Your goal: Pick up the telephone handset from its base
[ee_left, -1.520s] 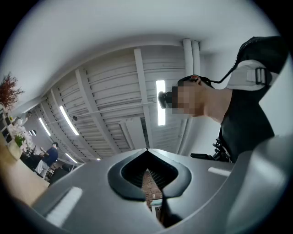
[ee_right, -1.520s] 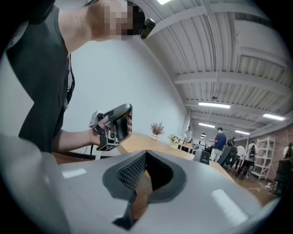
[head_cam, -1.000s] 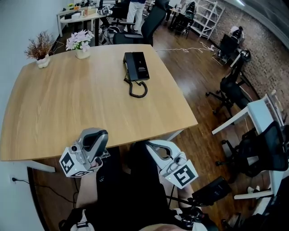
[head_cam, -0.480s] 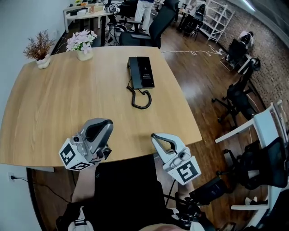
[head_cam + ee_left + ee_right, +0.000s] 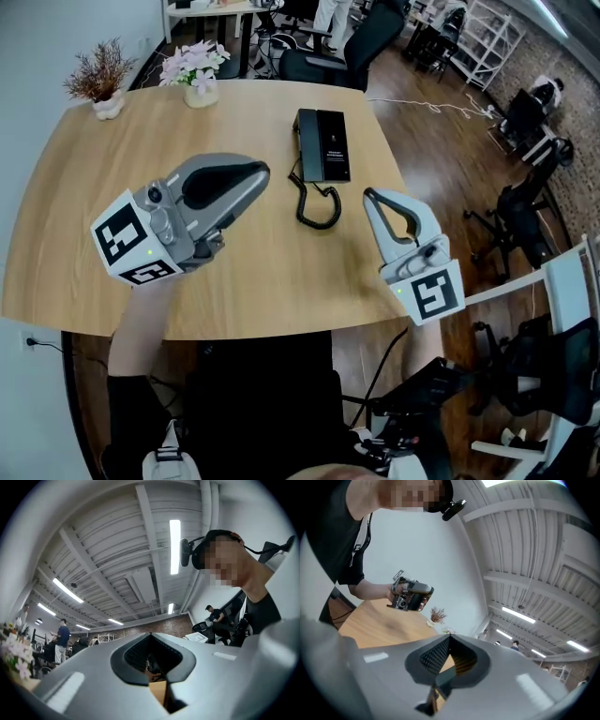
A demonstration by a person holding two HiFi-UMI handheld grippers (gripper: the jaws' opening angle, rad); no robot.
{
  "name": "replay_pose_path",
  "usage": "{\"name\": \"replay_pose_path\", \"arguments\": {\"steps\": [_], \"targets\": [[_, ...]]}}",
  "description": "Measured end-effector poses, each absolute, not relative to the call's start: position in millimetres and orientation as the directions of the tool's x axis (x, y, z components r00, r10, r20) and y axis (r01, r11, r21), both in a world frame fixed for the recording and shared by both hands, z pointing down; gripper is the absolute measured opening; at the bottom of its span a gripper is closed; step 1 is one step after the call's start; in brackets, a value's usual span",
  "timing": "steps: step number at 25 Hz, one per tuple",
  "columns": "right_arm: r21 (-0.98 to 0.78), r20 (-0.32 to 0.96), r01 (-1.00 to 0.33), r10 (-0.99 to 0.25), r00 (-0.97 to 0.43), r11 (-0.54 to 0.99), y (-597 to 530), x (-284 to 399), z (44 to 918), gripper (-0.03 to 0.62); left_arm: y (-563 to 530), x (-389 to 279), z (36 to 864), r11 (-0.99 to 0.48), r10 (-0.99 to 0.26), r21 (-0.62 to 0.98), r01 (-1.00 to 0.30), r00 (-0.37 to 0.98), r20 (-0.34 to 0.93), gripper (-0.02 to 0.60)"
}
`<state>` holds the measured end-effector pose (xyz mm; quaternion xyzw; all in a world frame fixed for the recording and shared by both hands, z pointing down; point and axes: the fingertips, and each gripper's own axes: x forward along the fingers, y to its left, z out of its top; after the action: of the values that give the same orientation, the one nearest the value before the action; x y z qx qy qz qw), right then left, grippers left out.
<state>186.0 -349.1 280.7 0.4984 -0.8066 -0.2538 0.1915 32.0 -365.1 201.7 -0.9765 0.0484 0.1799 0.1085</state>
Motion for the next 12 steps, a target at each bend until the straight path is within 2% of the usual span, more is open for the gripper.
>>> {"name": "replay_pose_path", "arguments": {"steps": [2,4,6,9,12], "targets": [[0.608,0.035,-0.703,-0.897,-0.440,0.368,-376.0,191.4,264.9,0.003,-390.9,45.7,184.4,-0.957,-0.072,-0.248,-0.154,0.948,-0.311,0.003],[0.584,-0.019,-0.726,-0.887,-0.461,0.364,-405.6,194.6,250.2,0.003,-434.4,63.6,190.6,-0.967,-0.137,-0.173,-0.186,0.955,-0.262,0.003],[0.548,-0.078,-0.761,-0.885,-0.459,0.347,-435.9,203.0,244.0,0.003,-486.2,82.4,222.6,-0.982,-0.188,0.052,-0.181,0.955,-0.229,0.006],[0.481,-0.092,-0.830,-0.925,-0.368,0.282,-477.5,235.5,262.8,0.003,-551.0,110.3,302.2,-0.902,-0.252,0.391,-0.182,0.958,-0.135,0.121],[0.426,-0.094,-0.883,-0.962,-0.258,0.196,-511.2,271.0,294.0,0.003,-589.1,130.9,363.4,-0.808,-0.310,0.529,-0.258,0.951,-0.011,0.179]]}}
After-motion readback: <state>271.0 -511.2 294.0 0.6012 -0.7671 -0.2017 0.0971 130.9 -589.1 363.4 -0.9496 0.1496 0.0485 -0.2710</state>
